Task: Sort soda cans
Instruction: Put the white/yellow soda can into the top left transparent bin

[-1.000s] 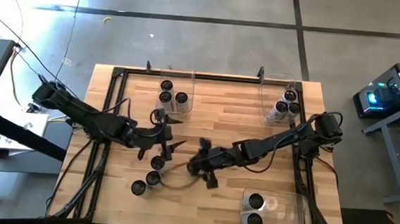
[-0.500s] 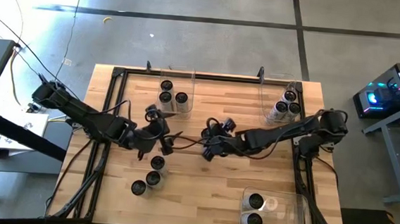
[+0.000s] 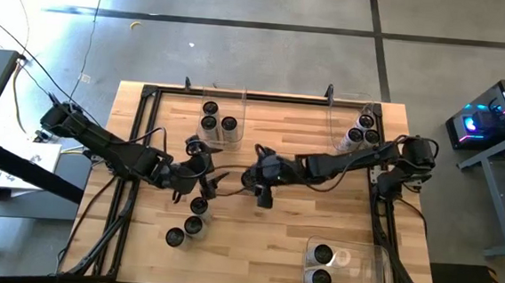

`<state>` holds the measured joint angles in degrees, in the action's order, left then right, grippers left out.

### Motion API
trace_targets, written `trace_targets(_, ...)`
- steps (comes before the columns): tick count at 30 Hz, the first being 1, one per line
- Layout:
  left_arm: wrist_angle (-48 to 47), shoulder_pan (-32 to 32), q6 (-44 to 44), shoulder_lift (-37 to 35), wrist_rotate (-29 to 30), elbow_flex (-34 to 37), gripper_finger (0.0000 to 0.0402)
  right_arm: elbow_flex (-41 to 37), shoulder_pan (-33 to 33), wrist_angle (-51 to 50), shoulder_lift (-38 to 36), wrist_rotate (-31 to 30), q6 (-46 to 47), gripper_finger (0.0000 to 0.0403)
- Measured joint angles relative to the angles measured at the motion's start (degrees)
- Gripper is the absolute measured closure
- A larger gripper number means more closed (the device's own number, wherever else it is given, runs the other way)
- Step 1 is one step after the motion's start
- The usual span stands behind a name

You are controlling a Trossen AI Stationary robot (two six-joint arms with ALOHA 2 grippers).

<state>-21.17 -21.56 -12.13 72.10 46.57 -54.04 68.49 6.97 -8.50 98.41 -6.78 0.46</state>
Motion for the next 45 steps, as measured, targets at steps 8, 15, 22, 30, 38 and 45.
trace_targets(8,0.0,0.0,0.0,0.0,-2.9,0.0,0.0078,0.0,-0.9,0.5,0.0,5.3,-4.4,0.0126)
trace_targets(15,0.0,0.0,-1.1,0.1,-7.0,0.0,0.0078,0.0,-1.0,1.1,-0.1,4.3,-4.6,0.0108)
trace_targets(22,0.0,0.0,-1.3,2.5,-7.9,0.0,0.0078,0.0,-1.0,0.8,-3.3,1.9,-5.5,0.0105)
trace_targets(30,0.6,0.6,0.0,7.5,-12.2,0.0,0.0078,0.0,0.9,-7.5,-9.0,-2.3,-0.5,0.0105)
trace_targets(38,3.8,3.4,4.4,14.0,-15.7,0.0,0.0078,-4.1,10.5,-10.7,-7.6,-11.4,11.7,0.0106)
trace_targets(45,8.4,6.8,9.2,18.0,-19.5,0.0,0.0078,-16.9,10.5,7.9,-7.2,-11.0,17.7,0.0142)
